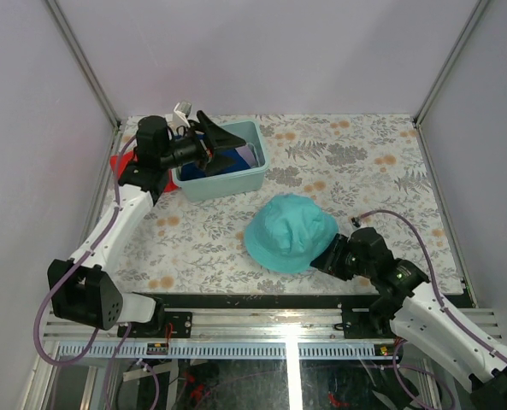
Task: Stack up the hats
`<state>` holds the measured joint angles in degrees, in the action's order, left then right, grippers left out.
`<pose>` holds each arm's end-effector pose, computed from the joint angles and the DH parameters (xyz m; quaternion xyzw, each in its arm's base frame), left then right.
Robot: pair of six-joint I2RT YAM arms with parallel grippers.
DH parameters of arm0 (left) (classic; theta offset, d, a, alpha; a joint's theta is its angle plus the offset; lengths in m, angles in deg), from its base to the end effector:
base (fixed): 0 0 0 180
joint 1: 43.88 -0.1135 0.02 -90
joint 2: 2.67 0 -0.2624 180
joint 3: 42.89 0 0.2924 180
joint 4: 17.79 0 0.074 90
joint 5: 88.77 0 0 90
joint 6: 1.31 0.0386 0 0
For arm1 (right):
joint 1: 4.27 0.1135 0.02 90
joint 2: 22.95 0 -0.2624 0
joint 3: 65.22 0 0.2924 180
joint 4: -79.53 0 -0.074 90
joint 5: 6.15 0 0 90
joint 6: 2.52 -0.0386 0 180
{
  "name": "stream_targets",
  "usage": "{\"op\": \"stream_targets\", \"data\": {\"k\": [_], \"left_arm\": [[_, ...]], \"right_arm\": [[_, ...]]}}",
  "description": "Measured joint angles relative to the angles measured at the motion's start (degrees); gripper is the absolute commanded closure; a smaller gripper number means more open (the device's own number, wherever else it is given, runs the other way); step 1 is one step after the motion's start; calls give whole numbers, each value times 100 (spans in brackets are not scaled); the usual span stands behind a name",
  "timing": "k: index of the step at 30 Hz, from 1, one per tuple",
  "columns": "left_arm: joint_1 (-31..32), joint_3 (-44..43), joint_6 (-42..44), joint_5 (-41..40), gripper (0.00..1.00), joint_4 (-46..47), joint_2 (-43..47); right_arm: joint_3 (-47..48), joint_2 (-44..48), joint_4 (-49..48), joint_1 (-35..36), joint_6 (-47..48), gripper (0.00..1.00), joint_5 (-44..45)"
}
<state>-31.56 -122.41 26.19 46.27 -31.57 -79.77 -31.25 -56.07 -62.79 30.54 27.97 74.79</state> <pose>0.3389 -0.1020 0.3617 -0.0832 0.7501 -0.5910 0.2849 0.1462 0.1091 0.1940 0.1561 0.8784 0.3752 0.2516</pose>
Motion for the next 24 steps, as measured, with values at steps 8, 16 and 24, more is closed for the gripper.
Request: {"op": "stream_targets", "data": {"k": [8,16,24], "left_arm": [[-66,243,730,-1008,0,-413,931],[-111,426,1818,-1578,43,-1377,1235],[-111,1051,2367,-2100,50,-2942,1126]], "right_arm": [[914,63,634,0,581,46,664],[1246,-90,1464,0,785,86,1130],[905,-278,2004,0,601,93,1158]]}}
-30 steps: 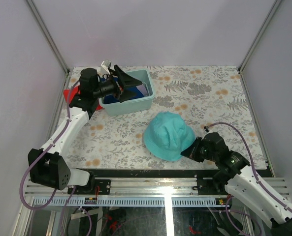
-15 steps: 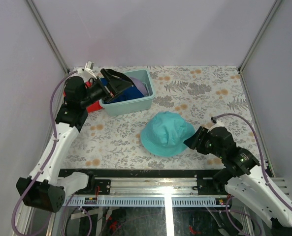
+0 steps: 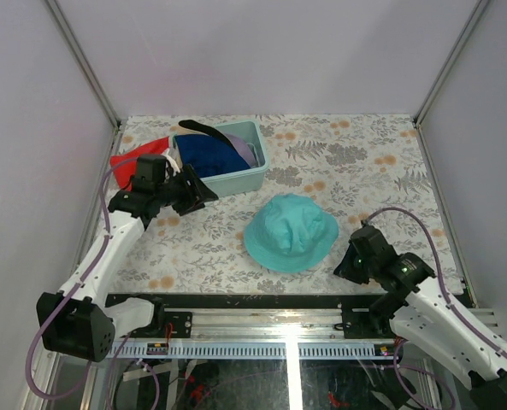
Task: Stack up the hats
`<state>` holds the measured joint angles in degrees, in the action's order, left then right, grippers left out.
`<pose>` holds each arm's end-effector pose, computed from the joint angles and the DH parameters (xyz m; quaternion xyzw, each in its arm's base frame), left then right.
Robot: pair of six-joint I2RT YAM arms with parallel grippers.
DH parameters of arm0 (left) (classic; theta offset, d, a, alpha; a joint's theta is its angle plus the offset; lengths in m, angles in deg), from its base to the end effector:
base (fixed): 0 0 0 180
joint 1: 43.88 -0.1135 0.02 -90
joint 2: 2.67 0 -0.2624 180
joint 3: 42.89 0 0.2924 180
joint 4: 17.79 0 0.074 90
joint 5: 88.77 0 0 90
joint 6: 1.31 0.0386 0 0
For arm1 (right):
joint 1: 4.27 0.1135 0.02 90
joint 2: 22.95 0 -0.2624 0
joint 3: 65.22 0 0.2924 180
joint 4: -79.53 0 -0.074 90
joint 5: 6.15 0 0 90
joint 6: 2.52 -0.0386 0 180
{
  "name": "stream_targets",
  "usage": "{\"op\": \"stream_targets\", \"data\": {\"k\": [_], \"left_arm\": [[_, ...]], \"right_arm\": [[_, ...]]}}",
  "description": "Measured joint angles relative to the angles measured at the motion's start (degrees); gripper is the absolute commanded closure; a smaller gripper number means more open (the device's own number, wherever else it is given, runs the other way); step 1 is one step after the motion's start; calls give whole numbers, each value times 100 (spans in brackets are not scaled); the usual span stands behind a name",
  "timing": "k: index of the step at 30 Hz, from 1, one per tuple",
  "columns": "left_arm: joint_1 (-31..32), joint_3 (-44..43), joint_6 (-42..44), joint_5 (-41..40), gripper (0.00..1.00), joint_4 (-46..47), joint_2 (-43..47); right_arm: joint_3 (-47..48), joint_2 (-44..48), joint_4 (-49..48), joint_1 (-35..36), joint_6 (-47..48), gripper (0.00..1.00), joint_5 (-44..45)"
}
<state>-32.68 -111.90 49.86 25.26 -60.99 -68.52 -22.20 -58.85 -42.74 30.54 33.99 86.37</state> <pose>0.2797 -0.0714 0.2988 -0.1263 0.8819 -0.3457 0.2945 0.1397 0.0951 0.2166 0.1601 0.9276 0.2198 0.2562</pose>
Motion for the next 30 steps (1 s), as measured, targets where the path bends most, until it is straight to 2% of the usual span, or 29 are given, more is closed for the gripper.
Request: {"op": "stream_targets", "data": {"k": [2,3,7,8,9,12,19,22,30], "left_arm": [[0,68,52,-52,52,-195,2],[0,74,79,-76,56,-289,9],[0,72,136,-96,83,-417,186],[0,52,144,-92,10,-455,249],[0,0,133,-90,1,-501,295],[-2,-240,114,-101,0,-579,363],[-87,-579,72,-151,1,-599,525],[-151,-660,55,-144,5,-595,426],[-278,-682,15,-203,0,-601,328]], "right_arm": [[-170,-153,-107,0,-57,98,-17],[-302,-264,-216,0,-101,100,-33],[-977,-636,-1025,0,-422,100,-271],[-1202,-702,-1329,0,-540,100,-350],[-1381,-728,-1561,0,-651,100,-417],[-1805,-717,-2590,-4,-1088,100,-625],[-2225,-1270,-4299,-7,-1703,100,-809],[-2306,-1596,-4874,-7,-1858,100,-809],[-2251,-2645,-6236,-7,-2138,100,-737]]}}
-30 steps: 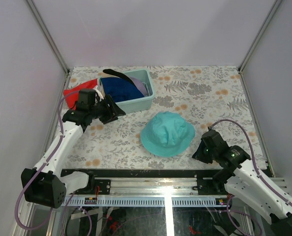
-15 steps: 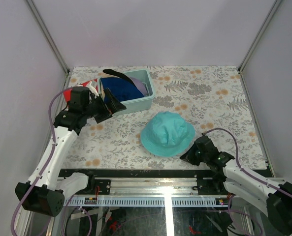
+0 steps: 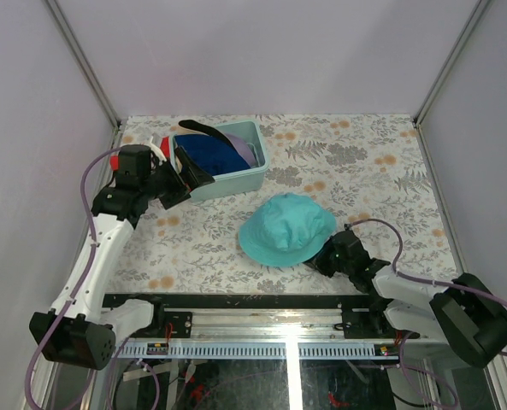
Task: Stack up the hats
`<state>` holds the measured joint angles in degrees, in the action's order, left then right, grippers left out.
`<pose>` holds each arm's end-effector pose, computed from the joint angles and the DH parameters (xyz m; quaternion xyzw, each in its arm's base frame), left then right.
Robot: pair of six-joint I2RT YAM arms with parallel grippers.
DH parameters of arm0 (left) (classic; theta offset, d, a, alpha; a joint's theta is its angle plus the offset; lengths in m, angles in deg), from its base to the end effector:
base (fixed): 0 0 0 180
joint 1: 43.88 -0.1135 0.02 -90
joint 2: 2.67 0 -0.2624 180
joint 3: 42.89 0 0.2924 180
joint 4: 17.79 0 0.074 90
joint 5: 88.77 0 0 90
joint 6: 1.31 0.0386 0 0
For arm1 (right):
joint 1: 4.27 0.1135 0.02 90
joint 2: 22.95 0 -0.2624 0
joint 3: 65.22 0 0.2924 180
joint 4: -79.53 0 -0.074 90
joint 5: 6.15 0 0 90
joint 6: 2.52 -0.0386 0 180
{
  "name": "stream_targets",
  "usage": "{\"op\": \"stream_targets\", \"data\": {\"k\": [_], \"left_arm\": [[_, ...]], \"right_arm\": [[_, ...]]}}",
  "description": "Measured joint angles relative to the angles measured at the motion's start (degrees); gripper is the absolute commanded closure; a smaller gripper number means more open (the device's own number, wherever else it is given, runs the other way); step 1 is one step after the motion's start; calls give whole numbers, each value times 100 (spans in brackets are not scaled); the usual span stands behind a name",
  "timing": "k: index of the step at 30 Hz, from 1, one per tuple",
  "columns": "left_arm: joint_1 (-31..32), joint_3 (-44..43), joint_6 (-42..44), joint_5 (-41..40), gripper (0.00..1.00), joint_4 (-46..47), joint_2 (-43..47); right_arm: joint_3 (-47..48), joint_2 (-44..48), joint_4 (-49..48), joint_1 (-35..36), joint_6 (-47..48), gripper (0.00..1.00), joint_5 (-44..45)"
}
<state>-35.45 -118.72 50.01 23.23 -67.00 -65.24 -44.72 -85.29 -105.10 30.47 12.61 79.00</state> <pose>0.2675 -0.0543 0.3490 -0.1445 0.8668 -0.3341 0.3409 0.1671 0.1198 0.0829 0.2894 0.8471 0.3848 0.2250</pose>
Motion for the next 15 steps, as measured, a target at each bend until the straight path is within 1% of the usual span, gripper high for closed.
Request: {"op": "stream_targets", "data": {"k": [7,15], "left_arm": [[-24,-175,4,-162,0,-109,-146],[-24,-271,17,-411,0,-219,-282]], "right_arm": [[199,-723,-643,0,-125,100,116],[367,-1045,-820,0,-125,100,142]]}}
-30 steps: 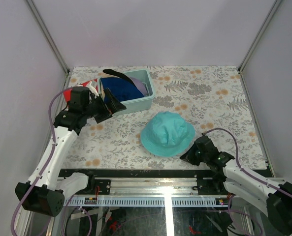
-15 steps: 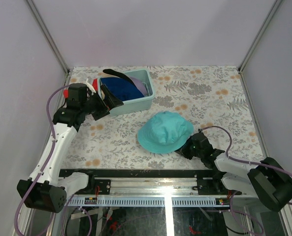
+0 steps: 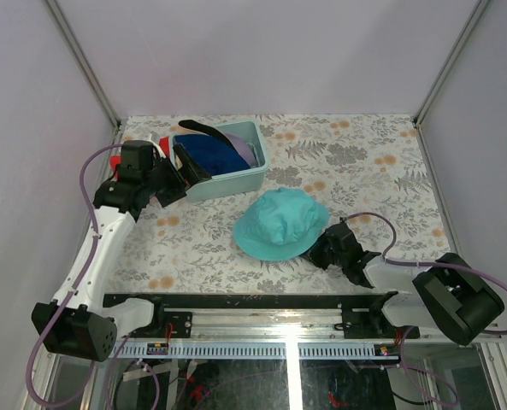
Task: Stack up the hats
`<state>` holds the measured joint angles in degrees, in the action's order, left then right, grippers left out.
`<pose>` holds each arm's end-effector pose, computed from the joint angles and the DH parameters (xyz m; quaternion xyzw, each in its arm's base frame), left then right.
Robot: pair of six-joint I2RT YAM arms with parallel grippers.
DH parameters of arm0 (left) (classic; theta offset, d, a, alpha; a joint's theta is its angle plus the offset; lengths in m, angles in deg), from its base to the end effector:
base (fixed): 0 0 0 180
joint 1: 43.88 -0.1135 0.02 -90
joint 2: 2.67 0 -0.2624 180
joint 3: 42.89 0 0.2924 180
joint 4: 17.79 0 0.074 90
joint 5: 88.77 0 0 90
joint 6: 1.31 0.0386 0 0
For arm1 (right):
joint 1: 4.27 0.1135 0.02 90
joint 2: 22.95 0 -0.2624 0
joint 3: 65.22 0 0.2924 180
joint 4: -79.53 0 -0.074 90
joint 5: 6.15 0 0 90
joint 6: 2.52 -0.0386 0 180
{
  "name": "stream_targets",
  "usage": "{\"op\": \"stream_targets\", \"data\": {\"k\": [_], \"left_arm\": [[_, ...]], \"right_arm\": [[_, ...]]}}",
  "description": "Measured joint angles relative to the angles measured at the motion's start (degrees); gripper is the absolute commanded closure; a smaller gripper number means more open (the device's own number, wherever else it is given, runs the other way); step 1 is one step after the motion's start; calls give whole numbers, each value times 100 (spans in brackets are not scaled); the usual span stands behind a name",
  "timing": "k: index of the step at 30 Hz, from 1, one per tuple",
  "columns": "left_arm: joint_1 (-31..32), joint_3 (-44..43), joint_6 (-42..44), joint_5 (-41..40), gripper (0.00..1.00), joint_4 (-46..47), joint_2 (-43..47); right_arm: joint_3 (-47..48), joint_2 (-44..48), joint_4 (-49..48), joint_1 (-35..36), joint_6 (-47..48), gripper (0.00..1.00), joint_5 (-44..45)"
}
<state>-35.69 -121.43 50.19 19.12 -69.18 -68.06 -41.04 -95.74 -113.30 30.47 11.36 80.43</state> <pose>0.2779 -0.0520 0.3500 -0.1668 0.8756 -0.2993 0.3404 0.1852 0.1312 0.0790 0.3016 0.8372 0.3901 0.2366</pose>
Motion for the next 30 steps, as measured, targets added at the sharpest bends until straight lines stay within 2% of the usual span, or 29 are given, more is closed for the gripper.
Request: {"op": "stream_targets", "data": {"k": [3,5,8,12,13,16,18,21,30], "left_arm": [[0,0,0,-133,0,-46,-70],[0,4,-2,-214,0,-42,-146],[0,85,-24,-328,0,-17,-271],[0,234,-85,-546,3,20,-494],[0,267,-116,-619,8,48,-562],[0,321,-227,-789,49,142,-796],[0,321,-310,-894,66,227,-994],[0,319,-361,-1045,71,337,-1285],[0,127,-308,-1287,71,573,-2328]], "right_arm": [[138,79,337,2,72,97,98],[221,450,916,2,184,85,219],[337,1300,1816,2,424,74,448],[601,2319,2883,2,765,73,761],[656,2540,3119,2,833,75,848],[754,3136,3779,2,986,78,1060],[774,3469,4210,2,1043,78,1191],[776,3888,4787,2,1084,78,1362],[988,4618,5871,2,1126,76,1707]]}}
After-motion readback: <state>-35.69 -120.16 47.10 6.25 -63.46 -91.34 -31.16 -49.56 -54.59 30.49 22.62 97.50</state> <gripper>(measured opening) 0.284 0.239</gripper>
